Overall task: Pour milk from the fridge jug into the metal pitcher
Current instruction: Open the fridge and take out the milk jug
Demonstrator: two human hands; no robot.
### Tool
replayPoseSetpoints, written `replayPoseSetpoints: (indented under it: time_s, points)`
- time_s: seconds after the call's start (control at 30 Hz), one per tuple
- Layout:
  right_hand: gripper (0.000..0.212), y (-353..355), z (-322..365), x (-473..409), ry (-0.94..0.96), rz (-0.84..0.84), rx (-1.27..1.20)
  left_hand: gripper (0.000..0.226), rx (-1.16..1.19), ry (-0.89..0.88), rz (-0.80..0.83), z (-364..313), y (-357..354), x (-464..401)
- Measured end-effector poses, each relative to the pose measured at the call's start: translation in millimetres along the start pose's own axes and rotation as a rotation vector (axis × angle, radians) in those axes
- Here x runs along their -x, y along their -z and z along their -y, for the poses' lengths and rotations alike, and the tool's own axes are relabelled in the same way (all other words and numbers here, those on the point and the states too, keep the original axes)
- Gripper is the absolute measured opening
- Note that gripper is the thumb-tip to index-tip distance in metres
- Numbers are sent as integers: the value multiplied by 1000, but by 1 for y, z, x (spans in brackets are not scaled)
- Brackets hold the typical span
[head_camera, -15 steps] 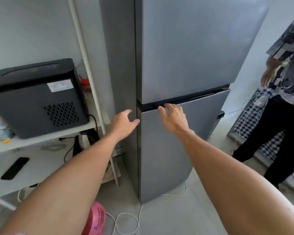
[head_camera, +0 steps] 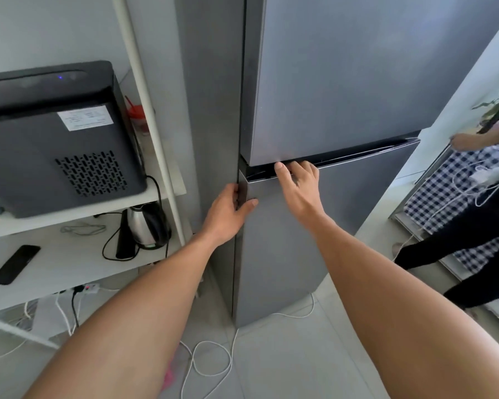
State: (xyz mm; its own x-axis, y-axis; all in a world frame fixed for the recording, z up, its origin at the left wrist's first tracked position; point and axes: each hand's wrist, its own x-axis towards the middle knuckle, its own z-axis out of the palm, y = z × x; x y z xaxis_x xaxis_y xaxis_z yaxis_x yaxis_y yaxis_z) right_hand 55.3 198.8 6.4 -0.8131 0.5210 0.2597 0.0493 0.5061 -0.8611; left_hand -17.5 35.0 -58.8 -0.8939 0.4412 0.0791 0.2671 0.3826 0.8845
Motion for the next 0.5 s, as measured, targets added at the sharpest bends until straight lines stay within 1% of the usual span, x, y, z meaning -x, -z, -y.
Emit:
replayPoseSetpoints:
  time_s: [0.1,0.23,0.3,0.43,0.5]
  points:
    - [44,4,4,3,-11,14,-11,57,-33,-26,6,3,-2,0]
    - [57,10,12,2,-71,66,23,53,-61,-47,-10,5,-5,2]
    - [56,13,16,1,-93,82,53,51,-84,-53,-5,5,-5,2]
    - [53,18,21,-1,-114,117,94,52,-95,-53,59,2,-2,4]
    - [55,19,21,0,-125,95,105,53,-104,-53,87,-1,-2,11]
